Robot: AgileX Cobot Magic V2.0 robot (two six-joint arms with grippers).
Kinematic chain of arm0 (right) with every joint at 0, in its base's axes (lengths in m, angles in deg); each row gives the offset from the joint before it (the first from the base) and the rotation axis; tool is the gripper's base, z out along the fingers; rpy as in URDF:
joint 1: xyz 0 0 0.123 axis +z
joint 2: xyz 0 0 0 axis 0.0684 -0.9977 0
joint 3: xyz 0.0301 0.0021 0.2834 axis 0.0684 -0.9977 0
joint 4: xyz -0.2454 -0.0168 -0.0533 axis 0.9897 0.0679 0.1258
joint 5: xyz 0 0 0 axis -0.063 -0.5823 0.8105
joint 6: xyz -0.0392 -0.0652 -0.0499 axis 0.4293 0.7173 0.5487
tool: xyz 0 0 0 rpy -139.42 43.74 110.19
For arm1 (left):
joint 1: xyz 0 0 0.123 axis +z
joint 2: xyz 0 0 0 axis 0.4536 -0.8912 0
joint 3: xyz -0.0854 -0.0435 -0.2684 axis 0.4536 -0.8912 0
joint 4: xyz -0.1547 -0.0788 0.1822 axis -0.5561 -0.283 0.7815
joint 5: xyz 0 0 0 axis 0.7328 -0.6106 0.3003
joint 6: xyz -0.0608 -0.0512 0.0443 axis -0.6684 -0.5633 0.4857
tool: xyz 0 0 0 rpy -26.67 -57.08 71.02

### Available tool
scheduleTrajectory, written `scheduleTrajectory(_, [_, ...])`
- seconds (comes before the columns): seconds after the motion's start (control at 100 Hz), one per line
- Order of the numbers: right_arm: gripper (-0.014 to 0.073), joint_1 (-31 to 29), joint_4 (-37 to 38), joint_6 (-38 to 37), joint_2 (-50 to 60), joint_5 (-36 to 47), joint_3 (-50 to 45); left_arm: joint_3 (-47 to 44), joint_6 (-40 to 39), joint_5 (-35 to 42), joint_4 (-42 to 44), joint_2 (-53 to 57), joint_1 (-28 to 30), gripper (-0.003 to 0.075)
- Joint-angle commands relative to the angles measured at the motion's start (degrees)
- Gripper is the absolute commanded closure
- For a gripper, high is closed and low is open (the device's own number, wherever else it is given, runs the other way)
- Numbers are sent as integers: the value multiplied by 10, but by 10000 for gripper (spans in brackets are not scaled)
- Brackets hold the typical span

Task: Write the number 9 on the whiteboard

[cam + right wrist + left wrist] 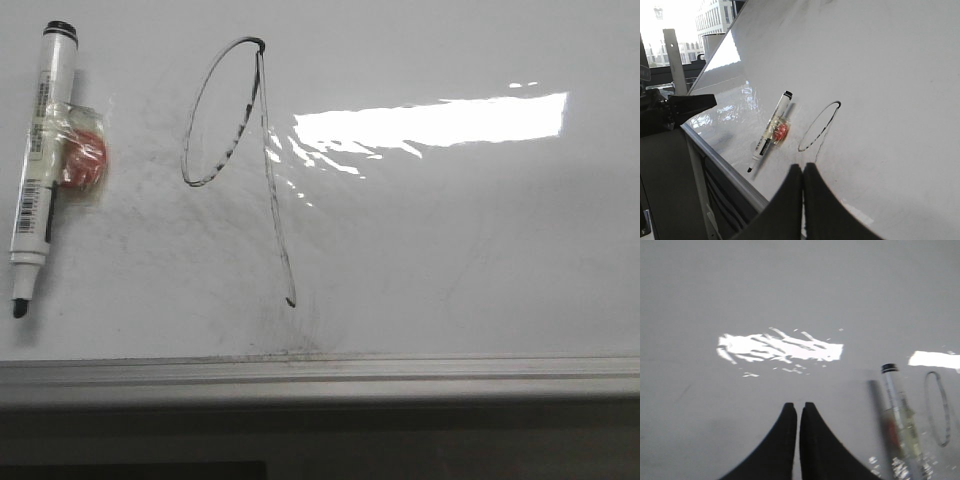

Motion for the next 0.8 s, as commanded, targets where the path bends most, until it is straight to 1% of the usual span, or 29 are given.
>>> scheduleTrajectory(0.0, [657, -1, 7, 4, -6, 46, 16, -23, -73, -28, 99, 18, 71, 741])
scheduleTrajectory(0.04, [657, -1, 7, 4, -6, 45, 16, -23, -105, -48, 129, 17, 95, 741])
scheduleTrajectory(0.16, [657, -1, 7, 4, -6, 45, 16, -23, -118, -92, 147, 17, 130, 741])
scheduleTrajectory(0.23, [657, -1, 7, 4, -6, 45, 16, -23, -123, -114, 172, 17, 143, 741])
scheduleTrajectory(0.35, [657, -1, 7, 4, -6, 45, 16, -23, -171, -156, 205, 17, 158, 741])
scheduleTrajectory(0.5, [657, -1, 7, 4, -6, 45, 16, -23, -175, -190, 231, 17, 179, 741])
scheduleTrajectory(0.79, [657, -1, 7, 4, -6, 45, 16, -23, -175, -192, 226, 17, 211, 741])
